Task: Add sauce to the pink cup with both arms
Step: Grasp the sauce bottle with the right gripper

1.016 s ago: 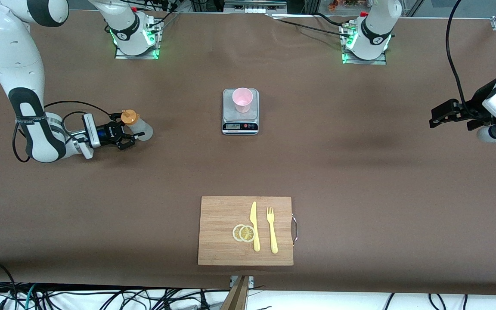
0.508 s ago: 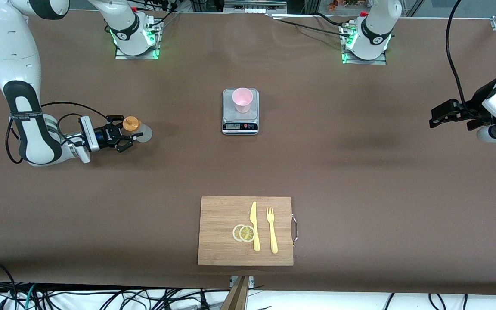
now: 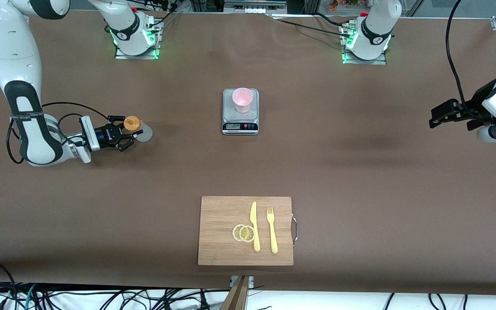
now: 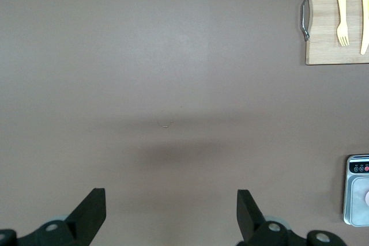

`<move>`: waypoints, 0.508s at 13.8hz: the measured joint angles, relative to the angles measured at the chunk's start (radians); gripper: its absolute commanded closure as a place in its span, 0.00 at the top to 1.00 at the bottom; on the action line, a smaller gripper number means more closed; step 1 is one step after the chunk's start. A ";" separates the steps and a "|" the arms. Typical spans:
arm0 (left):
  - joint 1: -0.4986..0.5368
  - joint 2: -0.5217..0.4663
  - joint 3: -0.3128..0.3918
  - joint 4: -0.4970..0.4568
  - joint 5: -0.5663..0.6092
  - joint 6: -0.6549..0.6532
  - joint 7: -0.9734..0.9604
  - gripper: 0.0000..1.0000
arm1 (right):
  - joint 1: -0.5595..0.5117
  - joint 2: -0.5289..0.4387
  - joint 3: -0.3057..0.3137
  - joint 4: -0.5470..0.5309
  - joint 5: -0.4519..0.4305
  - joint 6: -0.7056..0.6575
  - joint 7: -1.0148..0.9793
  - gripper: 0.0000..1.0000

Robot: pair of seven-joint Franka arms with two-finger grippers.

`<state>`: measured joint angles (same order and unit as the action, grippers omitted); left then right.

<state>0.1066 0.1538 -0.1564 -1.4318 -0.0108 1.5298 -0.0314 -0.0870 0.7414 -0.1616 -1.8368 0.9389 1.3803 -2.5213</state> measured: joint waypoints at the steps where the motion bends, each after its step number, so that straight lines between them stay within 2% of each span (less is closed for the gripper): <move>1: 0.000 0.000 0.000 0.000 0.000 0.000 0.000 1.00 | 0.000 0.000 0.000 0.000 0.000 0.000 0.000 0.22; 5: 0.000 0.000 0.000 0.000 0.000 0.000 0.000 1.00 | 0.010 -0.007 0.000 0.004 -0.010 0.010 0.028 0.17; 7: 0.000 0.000 0.000 0.000 0.000 0.000 0.000 1.00 | 0.026 -0.042 0.000 0.011 -0.055 0.048 0.092 0.14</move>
<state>0.1066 0.1538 -0.1564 -1.4318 -0.0108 1.5298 -0.0314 -0.0605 0.6992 -0.1617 -1.8262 0.8841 1.4283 -2.4295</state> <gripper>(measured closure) 0.000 0.630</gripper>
